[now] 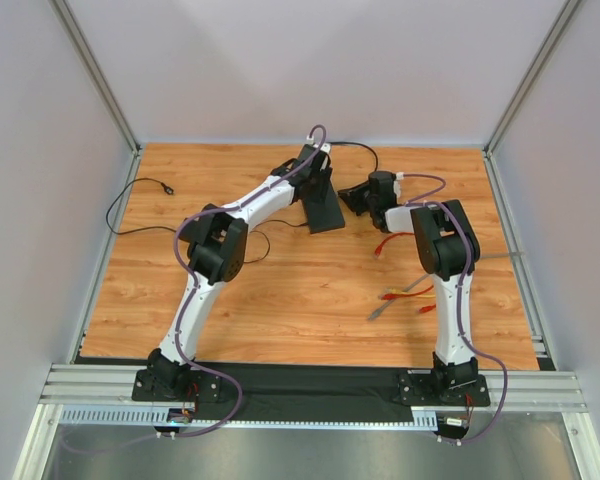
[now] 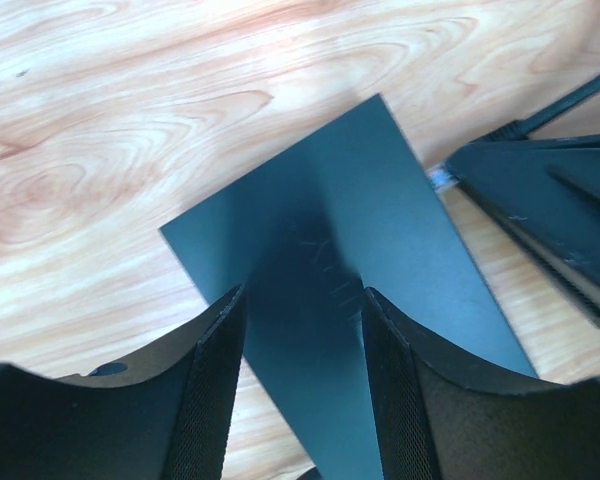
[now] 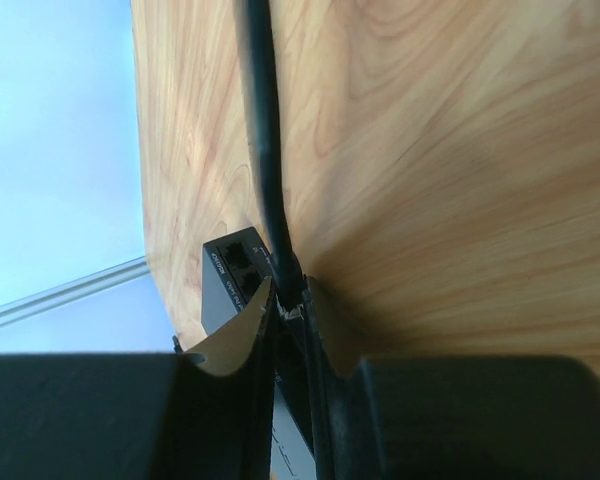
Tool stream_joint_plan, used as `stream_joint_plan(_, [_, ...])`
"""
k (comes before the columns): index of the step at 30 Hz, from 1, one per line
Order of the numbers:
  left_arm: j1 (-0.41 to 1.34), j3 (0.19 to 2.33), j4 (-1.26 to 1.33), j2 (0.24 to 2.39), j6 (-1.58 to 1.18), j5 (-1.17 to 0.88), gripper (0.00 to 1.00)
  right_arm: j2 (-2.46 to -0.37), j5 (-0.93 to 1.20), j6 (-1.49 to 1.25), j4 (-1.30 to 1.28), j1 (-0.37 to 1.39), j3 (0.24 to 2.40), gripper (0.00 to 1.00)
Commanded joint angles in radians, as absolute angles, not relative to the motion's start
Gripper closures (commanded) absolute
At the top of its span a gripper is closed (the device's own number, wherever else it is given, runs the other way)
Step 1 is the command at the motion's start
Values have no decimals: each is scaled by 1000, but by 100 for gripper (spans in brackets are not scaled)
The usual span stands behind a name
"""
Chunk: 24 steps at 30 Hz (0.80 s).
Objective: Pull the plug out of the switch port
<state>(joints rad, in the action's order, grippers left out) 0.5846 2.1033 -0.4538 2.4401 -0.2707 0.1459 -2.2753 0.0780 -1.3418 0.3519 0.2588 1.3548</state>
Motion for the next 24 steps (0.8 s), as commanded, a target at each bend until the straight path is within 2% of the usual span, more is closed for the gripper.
stream_joint_plan(1, [600, 2135, -518, 2448, -253, 219, 42, -2266, 2, -1316, 288, 250, 1332, 100])
stream_joint_plan(6, [627, 2233, -598, 2506, -225, 261, 41, -2257, 2, -1318, 293, 256, 1321, 100])
stream_joint_plan(15, [627, 2207, -600, 2493, -225, 270, 41, -2197, -61, -1261, 293, 230, 1290, 100])
stream_joint_plan(24, [603, 2163, -565, 2470, -247, 212, 41, -1987, -78, -1086, 226, 187, 1204, 100])
